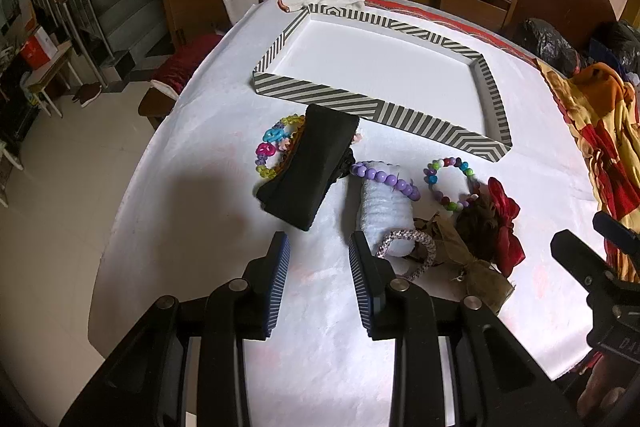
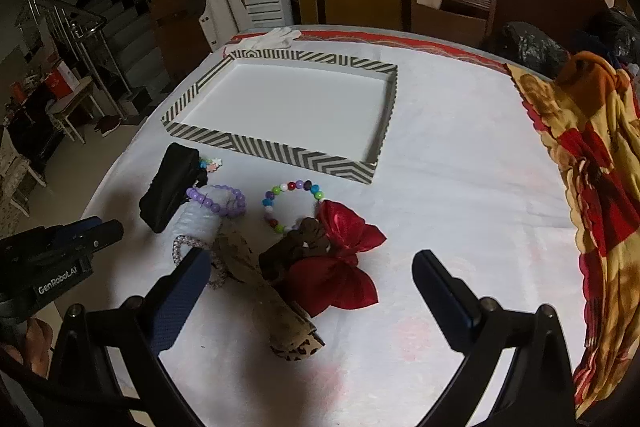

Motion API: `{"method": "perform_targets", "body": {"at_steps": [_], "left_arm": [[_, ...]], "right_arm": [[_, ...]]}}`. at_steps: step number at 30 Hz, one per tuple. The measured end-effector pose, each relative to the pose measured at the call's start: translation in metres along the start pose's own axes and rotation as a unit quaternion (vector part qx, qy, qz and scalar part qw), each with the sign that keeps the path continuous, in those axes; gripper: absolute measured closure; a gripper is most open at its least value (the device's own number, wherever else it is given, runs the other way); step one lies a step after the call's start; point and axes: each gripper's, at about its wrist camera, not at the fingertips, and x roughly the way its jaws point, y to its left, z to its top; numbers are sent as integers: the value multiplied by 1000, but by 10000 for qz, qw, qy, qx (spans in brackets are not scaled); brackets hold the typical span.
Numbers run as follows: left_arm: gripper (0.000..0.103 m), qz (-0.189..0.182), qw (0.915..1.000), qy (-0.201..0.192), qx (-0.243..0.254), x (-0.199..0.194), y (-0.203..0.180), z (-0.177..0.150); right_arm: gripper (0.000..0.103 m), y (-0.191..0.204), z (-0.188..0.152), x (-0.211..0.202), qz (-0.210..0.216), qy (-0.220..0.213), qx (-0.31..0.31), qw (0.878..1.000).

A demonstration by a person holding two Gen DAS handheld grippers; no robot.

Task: Organize jewelry
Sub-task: 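Move both tools toward the jewelry lying in front of the tray, then grasp the black glasses case with the left tool while the right tool grasps the red bow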

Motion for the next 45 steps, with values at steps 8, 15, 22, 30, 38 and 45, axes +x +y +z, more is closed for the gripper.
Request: {"method": "perform_targets", "body": {"at_steps": [8, 15, 22, 30, 38, 45], "left_arm": [[66, -6, 10000, 19, 5, 1, -3, 2], [66, -95, 9999, 95, -93, 5, 1, 3], [66, -639, 9963, 440, -378, 23, 17, 8], [66, -748, 9957, 440, -337, 41, 23, 21], [66, -740, 9955, 572, -166, 71, 23, 37], [66, -671, 9945, 802, -50, 96, 21, 43]], "right_arm": [[0, 2, 0, 5, 59, 71, 0, 10000], [0, 0, 0, 9, 69, 102, 74, 9999], [0, -15, 1, 21, 341, 248, 161, 9990], [0, -53, 3, 39, 501, 339, 552, 9966], [9, -77, 15, 60, 594, 490, 719, 9944], [9, -74, 0, 92, 801, 880, 830, 9894]]}}
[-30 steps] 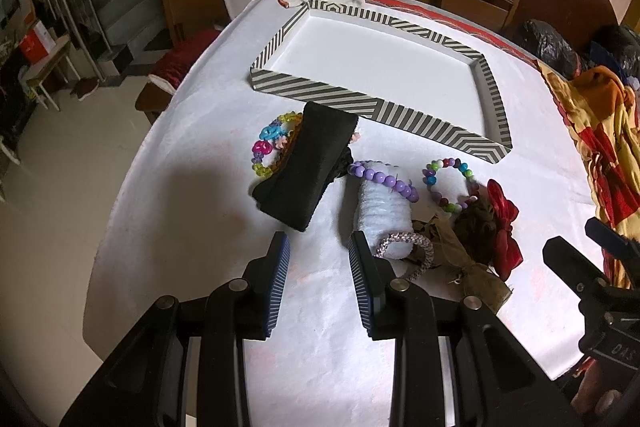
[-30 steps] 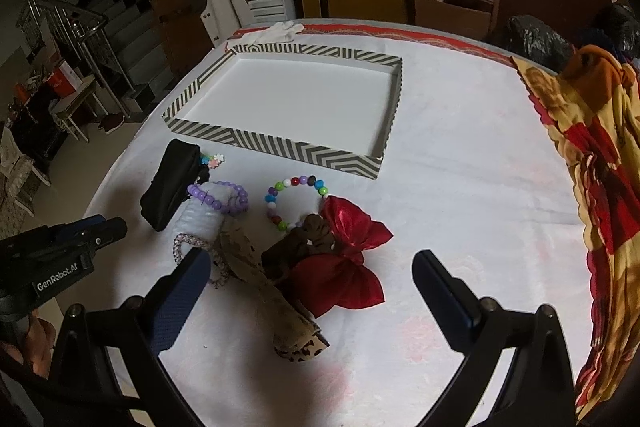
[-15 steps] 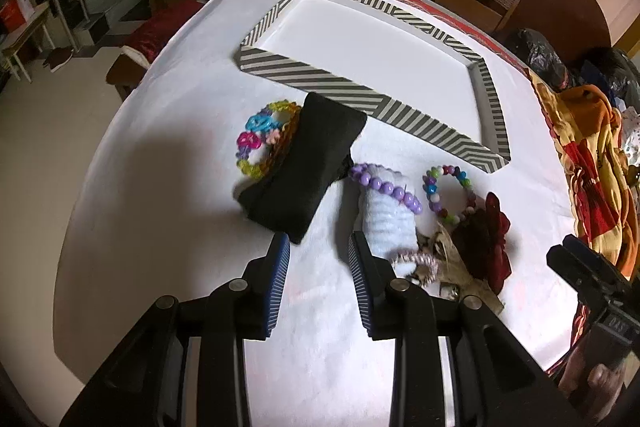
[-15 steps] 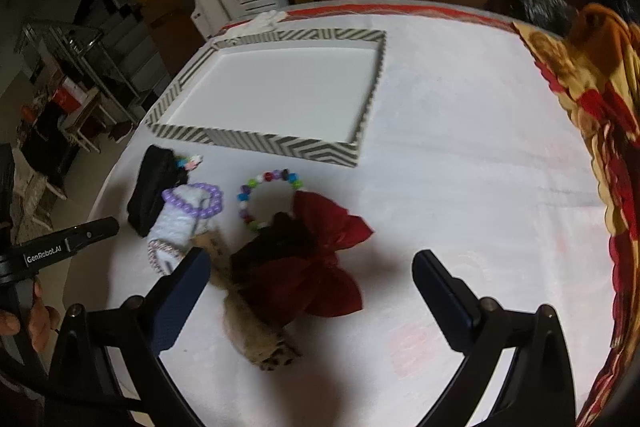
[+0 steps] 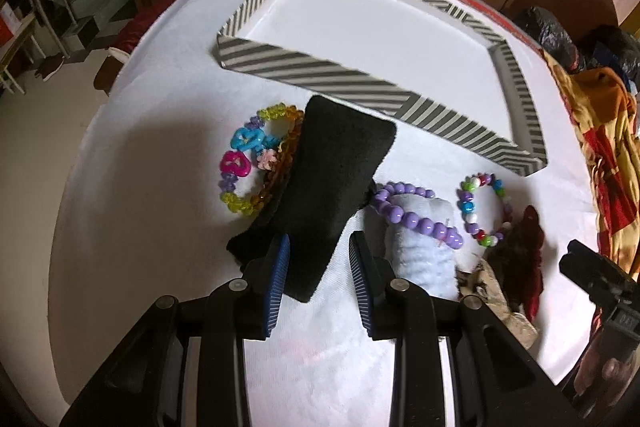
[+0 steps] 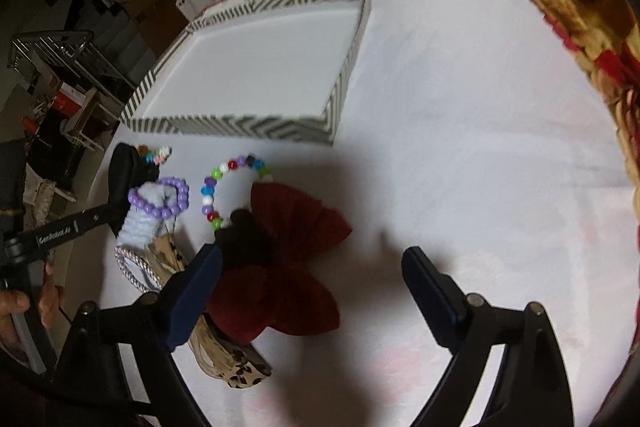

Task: Organize jewelry
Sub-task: 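Grasp the black glasses case with the left tool while the right tool grasps the red bow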

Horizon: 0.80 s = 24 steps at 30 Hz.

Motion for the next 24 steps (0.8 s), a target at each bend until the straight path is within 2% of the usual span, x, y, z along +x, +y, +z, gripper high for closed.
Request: {"method": "perform_targets", "body": {"at_steps": [1, 3, 5, 6, 7, 8, 10, 16, 24], "left_arm": [[66, -1, 10000, 20, 16, 2, 0, 1], [66, -15, 10000, -7, 66, 5, 0, 1], [66, -83, 9999, -37, 99, 5, 0, 2], [71, -149, 9998, -66, 101, 4, 2, 2], [83, -175, 9997, -82, 135, 3, 3, 1], [86, -168, 9997, -91, 158, 3, 4, 2], [91, -262, 9995, -129, 75, -1, 7, 2], [92, -462, 9984, -325, -24, -31, 14, 1], [92, -441, 9965, -703, 116, -74, 0, 17]], "right_arm": [[9, 2, -2, 4, 32, 46, 7, 10000], [15, 7, -6, 15, 97, 146, -23, 9998], [43, 9, -9, 22, 132, 225, -20, 9997], [46, 10, -11, 24, 178, 171, -1, 9997], [64, 10, -12, 22, 219, 97, -17, 9997], [85, 10, -13, 21, 269, 99, -8, 9996], [87, 6, -14, 19, 347, 94, 117, 9993], [89, 4, -6, -16, 496, -340, 4, 9982], [89, 10, 21, -50, 642, -726, -87, 9953]]}}
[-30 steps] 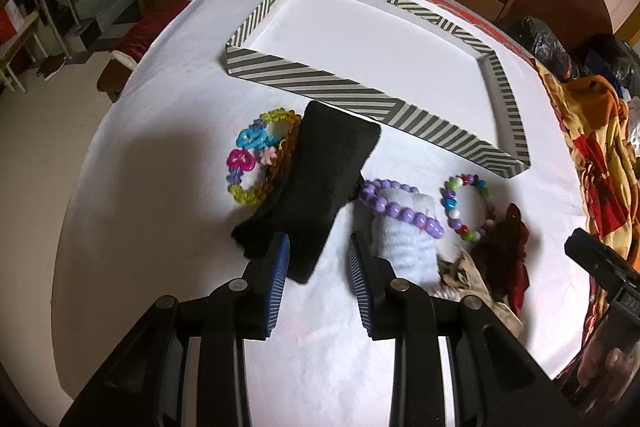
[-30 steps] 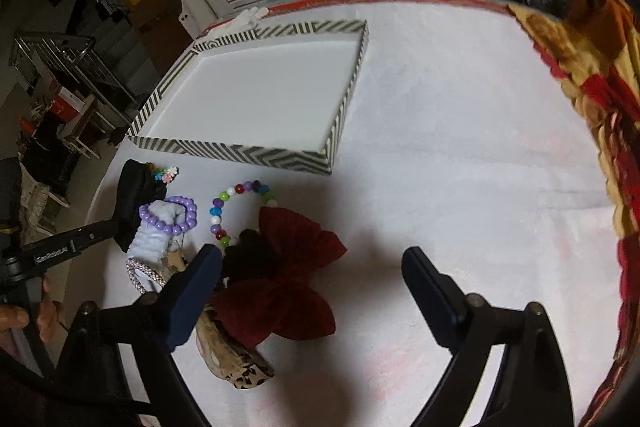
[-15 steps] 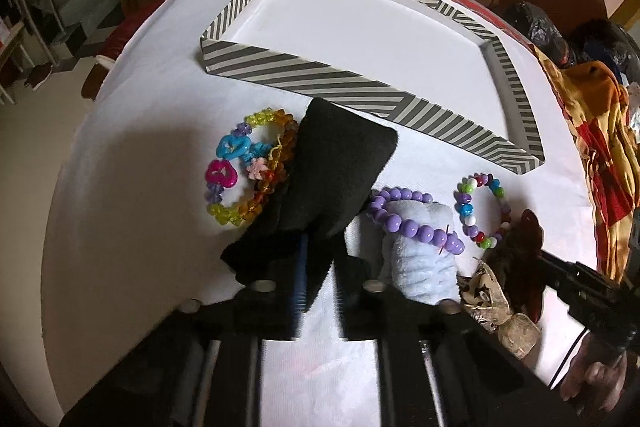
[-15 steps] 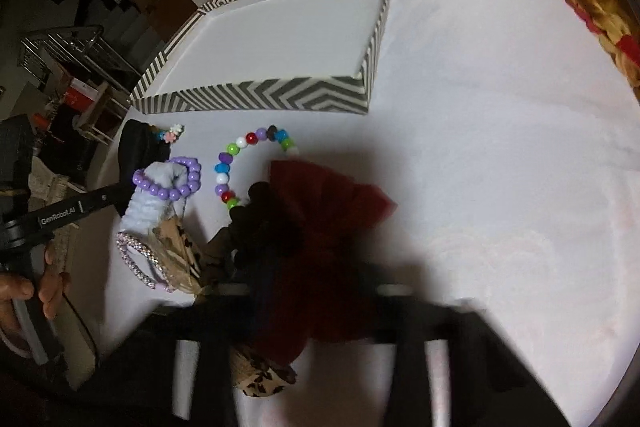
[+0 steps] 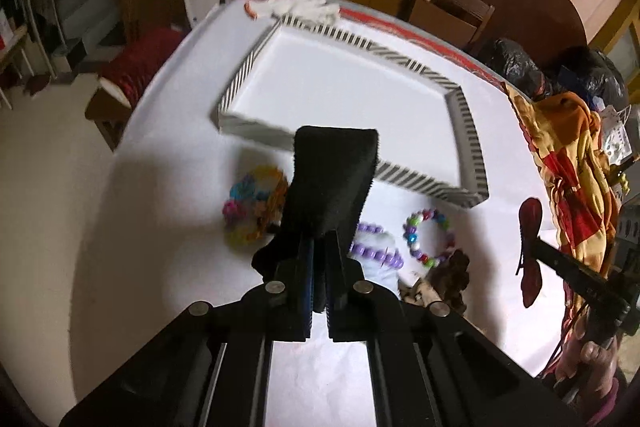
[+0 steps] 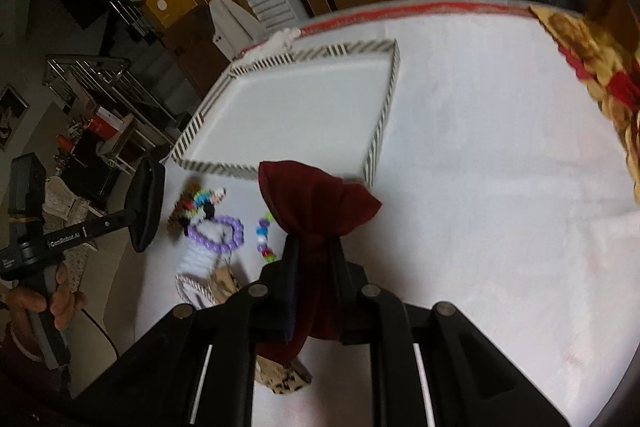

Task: Organize jewelry
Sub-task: 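Grasp the black glasses case with the left tool while the right tool grasps the red bow, then carry the black case into the tray with the left tool while the right tool drops the red bow there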

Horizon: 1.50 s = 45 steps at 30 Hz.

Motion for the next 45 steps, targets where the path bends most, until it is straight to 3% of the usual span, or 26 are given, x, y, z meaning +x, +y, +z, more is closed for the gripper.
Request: {"method": "perform_targets", "body": {"at_steps": [7, 12, 18, 27, 30, 32, 33, 35, 37, 41, 45], "left_arm": [[92, 76, 9996, -201, 200, 6, -22, 45], [92, 213, 9992, -260, 212, 34, -25, 90], [92, 522, 9985, 9, 174, 85, -9, 127], [91, 727, 9964, 427, -41, 128, 24, 134], [91, 756, 9962, 425, -82, 132, 27, 134], [88, 792, 9960, 396, -74, 133, 26, 134], [85, 794, 9961, 374, -40, 132, 25, 133], [76, 803, 9962, 323, 22, 129, 24, 131], [65, 806, 9965, 219, 35, 122, 22, 128], [60, 854, 9963, 22, 40, 104, 18, 124], [59, 858, 9963, -84, 41, 86, 11, 113]], "right_arm": [[89, 13, 50, 11, -26, -139, -134, 9998], [89, 11, 83, 45, -159, 8, -26, 9999], [89, 2, 103, 90, -335, 167, 136, 9992], [88, -14, 104, 149, -685, 548, 295, 9957], [86, -15, 103, 159, -803, 619, 224, 9946], [79, -10, 104, 162, -887, 596, 72, 9943], [76, -8, 104, 162, -921, 625, 40, 9938], [61, -5, 104, 160, -949, 679, 16, 9932], [54, -2, 101, 150, -837, 590, 37, 9947], [47, 4, 99, 127, -768, 320, 38, 9965], [47, 11, 96, 104, -669, 142, 52, 9976]]}}
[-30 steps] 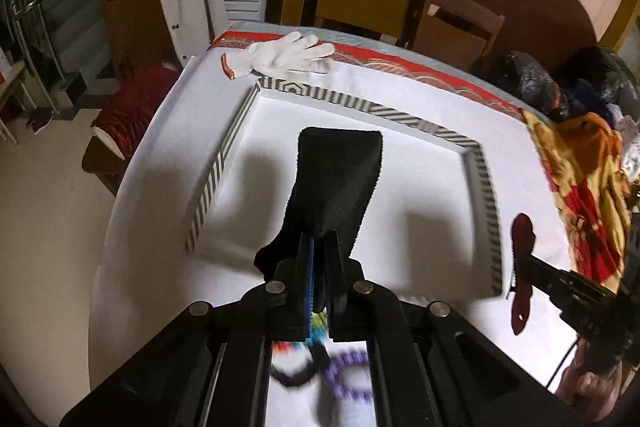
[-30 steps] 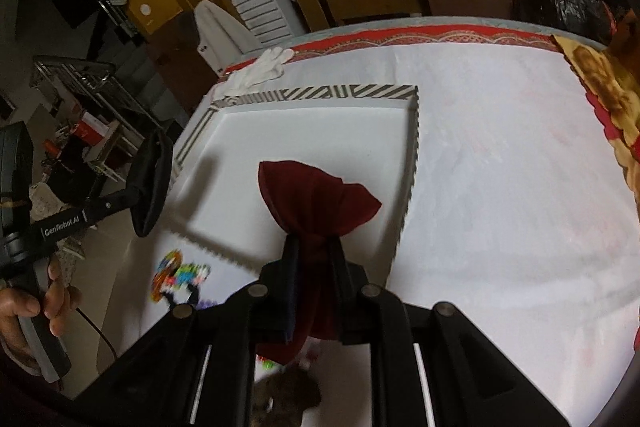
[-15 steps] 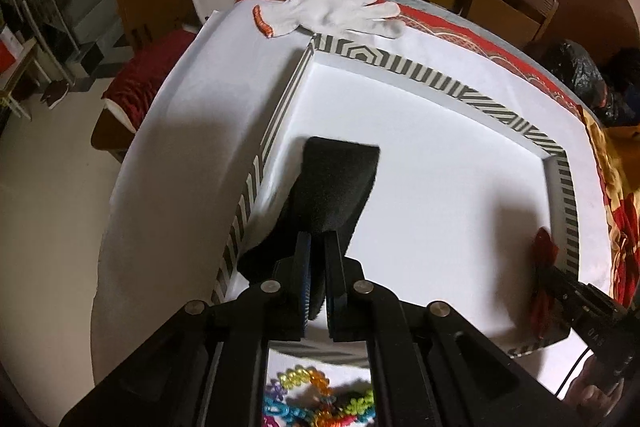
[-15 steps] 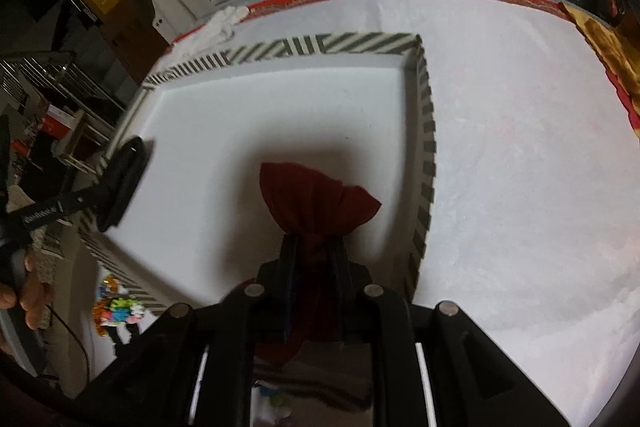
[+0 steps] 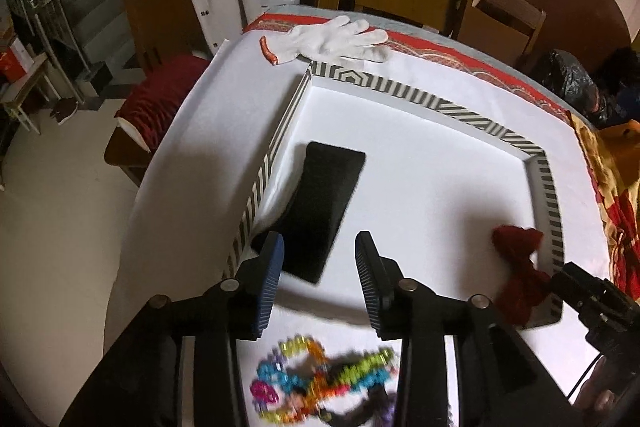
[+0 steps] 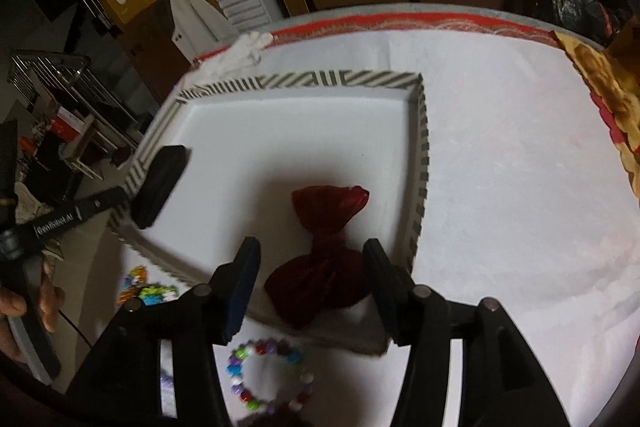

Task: Organize jewelry
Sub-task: 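Carry the black case into the tray with the left tool while the right tool drops the red bow there, then withdraw both tools from the tray and move toward the remaining jewelry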

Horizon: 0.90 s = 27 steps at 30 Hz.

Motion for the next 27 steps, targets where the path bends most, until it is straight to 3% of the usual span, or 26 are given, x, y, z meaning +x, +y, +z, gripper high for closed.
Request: {"method": "perform_targets", "body": {"at_steps": [12, 27], "left_arm": [[59, 162, 9996, -224, -79, -58, -18, -56], [59, 199, 9988, -414, 150, -114, -46, -137]], "right_arm": [[42, 21, -44, -65, -75, -410, -315, 9986], [38, 34, -115, -123, 0, -382, -636, 9972]]}}
